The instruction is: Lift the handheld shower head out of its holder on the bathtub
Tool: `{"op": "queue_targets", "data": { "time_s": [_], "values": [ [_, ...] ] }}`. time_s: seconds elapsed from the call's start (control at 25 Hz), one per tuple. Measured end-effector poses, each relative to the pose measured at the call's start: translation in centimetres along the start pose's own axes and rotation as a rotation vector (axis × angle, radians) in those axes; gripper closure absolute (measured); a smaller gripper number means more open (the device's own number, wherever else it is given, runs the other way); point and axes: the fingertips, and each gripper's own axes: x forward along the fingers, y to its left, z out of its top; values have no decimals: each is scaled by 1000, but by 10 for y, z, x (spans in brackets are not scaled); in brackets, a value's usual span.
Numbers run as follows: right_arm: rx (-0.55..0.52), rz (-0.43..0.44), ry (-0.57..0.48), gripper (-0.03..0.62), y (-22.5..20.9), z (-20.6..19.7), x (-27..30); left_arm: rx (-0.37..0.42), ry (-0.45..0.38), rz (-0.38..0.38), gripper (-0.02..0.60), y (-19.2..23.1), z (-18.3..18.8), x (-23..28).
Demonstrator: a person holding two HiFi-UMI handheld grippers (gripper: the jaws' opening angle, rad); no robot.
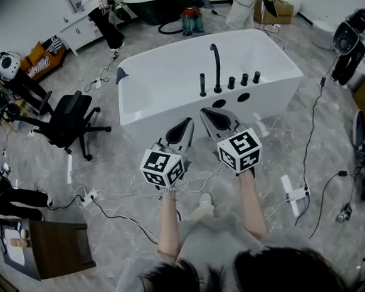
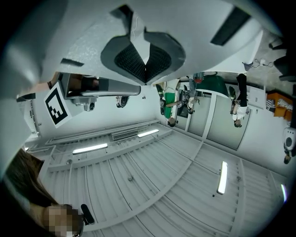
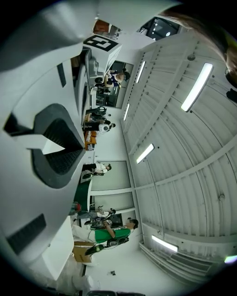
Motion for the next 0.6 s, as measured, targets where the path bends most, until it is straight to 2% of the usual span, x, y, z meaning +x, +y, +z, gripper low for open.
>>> {"op": "queue_targets", "data": {
  "time_s": [0.2, 0.6],
  "values": [
    [-22, -41, -5, 594, -38, 10, 33, 20, -21, -53, 577, 32, 15, 42],
    [-35, -93, 22, 594, -76, 0, 81, 12, -26, -87, 577, 86, 13, 84]
  ]
}}
